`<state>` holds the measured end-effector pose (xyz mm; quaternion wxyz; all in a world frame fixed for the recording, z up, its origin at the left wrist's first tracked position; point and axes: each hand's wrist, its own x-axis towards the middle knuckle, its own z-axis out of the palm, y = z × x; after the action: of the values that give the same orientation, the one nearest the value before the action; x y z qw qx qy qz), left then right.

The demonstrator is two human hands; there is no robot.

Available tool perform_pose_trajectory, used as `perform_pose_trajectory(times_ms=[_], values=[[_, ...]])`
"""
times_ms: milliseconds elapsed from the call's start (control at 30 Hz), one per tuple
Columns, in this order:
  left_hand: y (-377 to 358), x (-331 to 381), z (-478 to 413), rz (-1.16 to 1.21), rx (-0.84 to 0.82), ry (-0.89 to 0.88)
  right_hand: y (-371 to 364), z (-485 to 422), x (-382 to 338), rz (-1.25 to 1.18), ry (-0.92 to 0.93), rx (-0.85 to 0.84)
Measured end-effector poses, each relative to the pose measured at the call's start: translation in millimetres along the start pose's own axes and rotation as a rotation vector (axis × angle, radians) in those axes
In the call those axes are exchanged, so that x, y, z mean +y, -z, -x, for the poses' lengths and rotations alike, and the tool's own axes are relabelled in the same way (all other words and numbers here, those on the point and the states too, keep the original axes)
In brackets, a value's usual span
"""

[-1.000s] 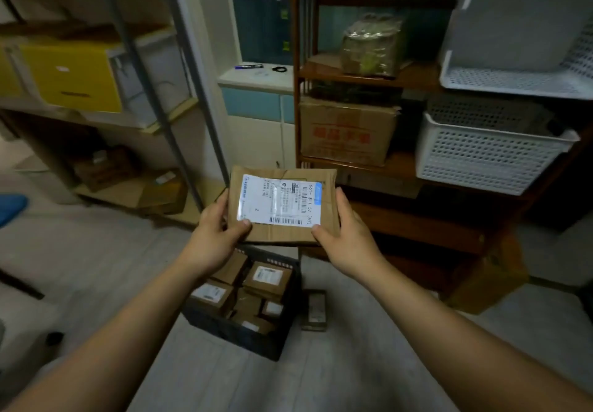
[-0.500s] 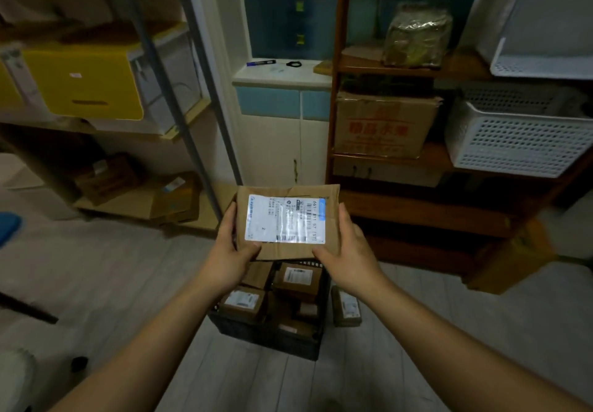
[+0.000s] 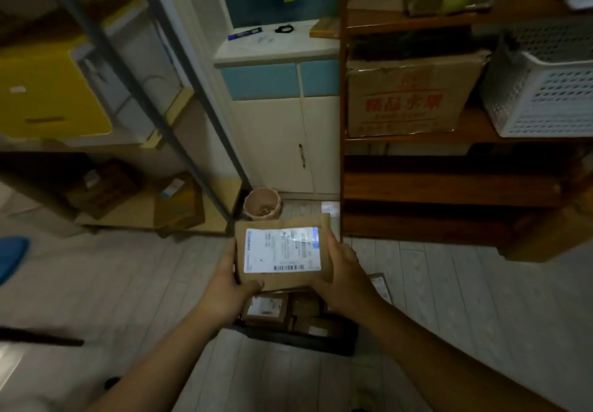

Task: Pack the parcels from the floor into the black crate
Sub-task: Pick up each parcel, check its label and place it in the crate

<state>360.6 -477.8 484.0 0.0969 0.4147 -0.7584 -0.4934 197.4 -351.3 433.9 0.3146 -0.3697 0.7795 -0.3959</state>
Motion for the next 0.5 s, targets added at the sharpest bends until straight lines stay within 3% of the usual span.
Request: perform_pose_trajectory(times_ms=[233,400,500], values=[[-20,-54,-89,-0.084,-0.236,-0.157,-29,-19,39,0.033,-0.185,-0.050],[-58,-143,-141,-0.036,-0.377,-0.102,-76,-49,101,0.123,-0.348,-0.077],[-95,-208,-169,-0.093,-0.359,-0.011,-114,-77,160,0.180,-0.385,-0.106]])
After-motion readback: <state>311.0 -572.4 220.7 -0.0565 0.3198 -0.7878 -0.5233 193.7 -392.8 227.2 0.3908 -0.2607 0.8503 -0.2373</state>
